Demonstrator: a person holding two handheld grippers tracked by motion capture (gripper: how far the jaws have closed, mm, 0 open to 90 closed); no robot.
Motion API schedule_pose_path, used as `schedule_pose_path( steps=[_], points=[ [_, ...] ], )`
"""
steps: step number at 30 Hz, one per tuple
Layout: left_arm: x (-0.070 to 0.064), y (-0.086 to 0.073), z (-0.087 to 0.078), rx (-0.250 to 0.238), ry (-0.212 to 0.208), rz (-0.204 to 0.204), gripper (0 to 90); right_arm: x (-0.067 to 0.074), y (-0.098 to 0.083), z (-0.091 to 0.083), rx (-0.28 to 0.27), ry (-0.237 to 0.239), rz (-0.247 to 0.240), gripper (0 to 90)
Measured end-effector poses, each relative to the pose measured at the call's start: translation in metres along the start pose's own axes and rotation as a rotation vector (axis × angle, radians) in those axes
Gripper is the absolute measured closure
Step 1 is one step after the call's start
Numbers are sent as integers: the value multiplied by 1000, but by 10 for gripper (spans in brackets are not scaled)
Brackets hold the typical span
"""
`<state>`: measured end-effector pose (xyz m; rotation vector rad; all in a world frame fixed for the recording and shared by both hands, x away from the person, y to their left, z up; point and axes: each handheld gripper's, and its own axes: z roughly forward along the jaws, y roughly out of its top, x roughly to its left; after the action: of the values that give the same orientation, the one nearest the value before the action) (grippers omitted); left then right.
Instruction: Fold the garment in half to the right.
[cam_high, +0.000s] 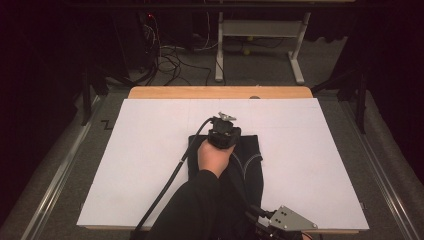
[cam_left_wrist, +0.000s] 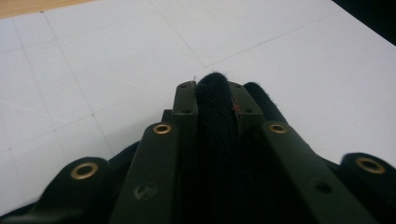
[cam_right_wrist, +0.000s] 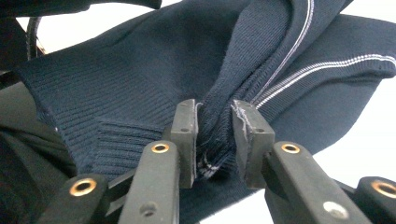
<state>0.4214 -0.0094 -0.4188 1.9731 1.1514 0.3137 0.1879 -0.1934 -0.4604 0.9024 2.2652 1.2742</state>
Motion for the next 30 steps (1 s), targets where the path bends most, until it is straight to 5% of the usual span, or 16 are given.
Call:
schedule_pose_path(
  steps=[9,17,22,30],
  points=[
    [-10,3,7,-22,-52,8,636,-5,-5,-10,-9,-8,18,707],
    [-14,8,-3,-94,-78,12,432,-6,-2,-19,-56,-21,27,658],
    [-5,5,-15,-107,-81,44,368,-9,1,-22,-76,-30,37,643],
    [25,-21,-44,-148,-72,58,294,-15,12,-15,-94,-43,43,653]
  ],
)
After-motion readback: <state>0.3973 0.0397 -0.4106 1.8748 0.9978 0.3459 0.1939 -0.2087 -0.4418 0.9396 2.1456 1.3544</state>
